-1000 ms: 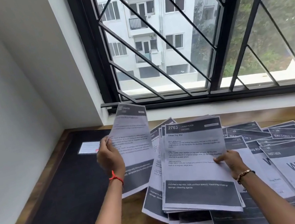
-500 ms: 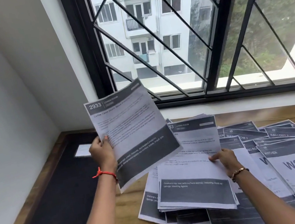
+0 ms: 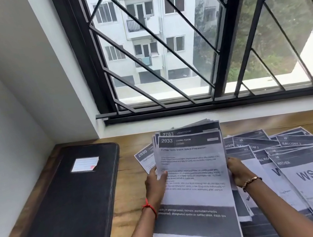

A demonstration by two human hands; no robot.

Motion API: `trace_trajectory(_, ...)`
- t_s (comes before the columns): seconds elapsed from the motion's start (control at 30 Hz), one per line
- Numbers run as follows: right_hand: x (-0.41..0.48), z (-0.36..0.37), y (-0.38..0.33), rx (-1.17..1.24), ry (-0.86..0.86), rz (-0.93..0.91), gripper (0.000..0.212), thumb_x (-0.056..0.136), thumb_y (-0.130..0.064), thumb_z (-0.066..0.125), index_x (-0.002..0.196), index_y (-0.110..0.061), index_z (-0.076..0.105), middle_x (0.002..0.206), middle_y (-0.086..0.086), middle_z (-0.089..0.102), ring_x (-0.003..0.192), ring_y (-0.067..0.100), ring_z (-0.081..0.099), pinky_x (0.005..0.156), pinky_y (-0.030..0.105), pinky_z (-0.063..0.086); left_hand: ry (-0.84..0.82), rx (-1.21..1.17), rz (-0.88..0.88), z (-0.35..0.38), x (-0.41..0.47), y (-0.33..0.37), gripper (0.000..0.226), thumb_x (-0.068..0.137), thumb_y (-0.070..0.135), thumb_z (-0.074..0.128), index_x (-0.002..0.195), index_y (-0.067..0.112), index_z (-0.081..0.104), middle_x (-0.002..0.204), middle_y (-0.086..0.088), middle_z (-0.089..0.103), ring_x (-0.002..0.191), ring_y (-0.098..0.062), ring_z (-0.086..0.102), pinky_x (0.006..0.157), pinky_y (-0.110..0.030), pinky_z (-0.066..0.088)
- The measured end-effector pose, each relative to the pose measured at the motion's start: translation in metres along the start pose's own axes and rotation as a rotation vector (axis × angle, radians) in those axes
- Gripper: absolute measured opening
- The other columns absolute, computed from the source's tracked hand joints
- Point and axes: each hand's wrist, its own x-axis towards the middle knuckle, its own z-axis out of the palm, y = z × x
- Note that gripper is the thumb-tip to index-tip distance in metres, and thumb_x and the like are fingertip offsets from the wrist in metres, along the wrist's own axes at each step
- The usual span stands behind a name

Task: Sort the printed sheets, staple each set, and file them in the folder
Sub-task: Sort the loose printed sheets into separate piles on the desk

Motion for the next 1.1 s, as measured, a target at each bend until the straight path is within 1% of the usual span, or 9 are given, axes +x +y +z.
trace_trajectory(0.07,0.003,0.003,0.001,-0.014,-0.081,0.022,0.022,0.093,0.003,0.042,0.094,0.001,0.063,0.095,0.019,0.066,0.066,0.023,0.068,0.055,0.033,0.058,-0.052,-0.020,-0.083,-0.004,0.003,-0.002,0.020,0.091,0.009,0.056,0.110,0.005,0.060,0.099,-0.004,0.063,0.089,-0.018,0.059,0.068,-0.018,0.045)
trace_trajectory(0.17,0.011,0.013,0.003,-0.096,-0.108,0.048,0.024,0.089,0.004,0.044,0.102,0.002,0.064,0.114,0.021,0.063,0.089,0.030,0.064,0.083,0.044,0.055,0.022,-0.004,-0.145,-0.010,0.009,-0.010,0.010,0.090,0.010,0.057,0.092,0.003,0.064,0.089,-0.006,0.065,0.081,-0.018,0.059,0.053,-0.013,0.043)
trace_trajectory(0.27,0.010,0.029,0.001,-0.054,-0.174,0.096,0.029,0.094,-0.014,0.043,0.110,-0.003,0.063,0.111,0.018,0.065,0.091,0.030,0.064,0.079,0.038,0.055,0.145,0.065,-0.185,-0.015,0.014,-0.019,0.016,0.090,0.014,0.057,0.087,0.000,0.064,0.089,-0.012,0.067,0.081,-0.025,0.061,0.063,-0.028,0.044)
trace_trajectory(0.37,0.015,0.044,0.000,-0.081,-0.250,0.070,0.041,0.093,-0.044,0.047,0.120,-0.016,0.060,0.117,0.002,0.061,0.108,0.022,0.056,0.100,0.039,0.043,0.182,0.077,-0.214,-0.018,0.017,-0.029,0.025,0.092,0.021,0.053,0.099,-0.001,0.061,0.100,-0.015,0.066,0.094,-0.031,0.061,0.077,-0.036,0.048)
trace_trajectory(0.5,0.021,0.050,-0.001,-0.287,-0.211,-0.053,0.021,0.080,0.009,0.060,0.099,0.002,0.062,0.085,0.009,0.069,0.077,0.023,0.060,0.070,0.029,0.049,0.116,0.093,-0.190,-0.019,0.021,-0.025,0.030,0.096,0.029,0.044,0.099,0.005,0.060,0.096,-0.008,0.064,0.089,-0.024,0.059,0.074,-0.030,0.044)
trace_trajectory(0.6,0.026,0.043,-0.003,-0.261,-0.176,-0.053,0.019,0.077,0.020,0.053,0.082,0.002,0.059,0.067,0.008,0.058,0.063,0.019,0.050,0.048,0.019,0.044,0.172,0.101,-0.192,-0.019,0.030,-0.024,0.032,0.094,0.017,0.044,0.069,0.003,0.059,0.075,-0.013,0.063,0.074,-0.027,0.055,0.063,-0.031,0.038)
trace_trajectory(0.73,0.037,0.020,-0.008,-0.149,-0.081,-0.019,0.021,0.076,0.022,0.053,0.079,0.002,0.060,0.079,0.012,0.056,0.067,0.022,0.050,0.059,0.028,0.042,0.327,0.152,-0.243,-0.020,0.047,-0.019,0.020,0.081,0.004,0.046,0.082,-0.010,0.060,0.092,-0.028,0.064,0.095,-0.044,0.056,0.078,-0.043,0.047)
trace_trajectory(0.87,0.037,-0.009,-0.009,-0.033,-0.077,0.061,0.026,0.081,0.022,0.047,0.093,0.002,0.058,0.070,0.011,0.064,0.064,0.025,0.060,0.051,0.027,0.052,0.342,0.070,-0.301,-0.022,0.064,-0.006,0.020,0.080,-0.002,0.057,0.087,-0.020,0.060,0.100,-0.034,0.062,0.098,-0.044,0.059,0.064,-0.037,0.041)
trace_trajectory(1.1,0.034,-0.036,0.006,0.187,-0.083,0.158,0.030,0.082,0.018,0.046,0.107,0.004,0.057,0.075,0.012,0.072,0.081,0.036,0.063,0.054,0.036,0.058,0.200,-0.141,-0.307,-0.015,0.072,-0.007,0.013,0.080,-0.007,0.059,0.088,-0.002,0.069,0.097,-0.014,0.069,0.078,-0.018,0.058,0.052,-0.019,0.042)
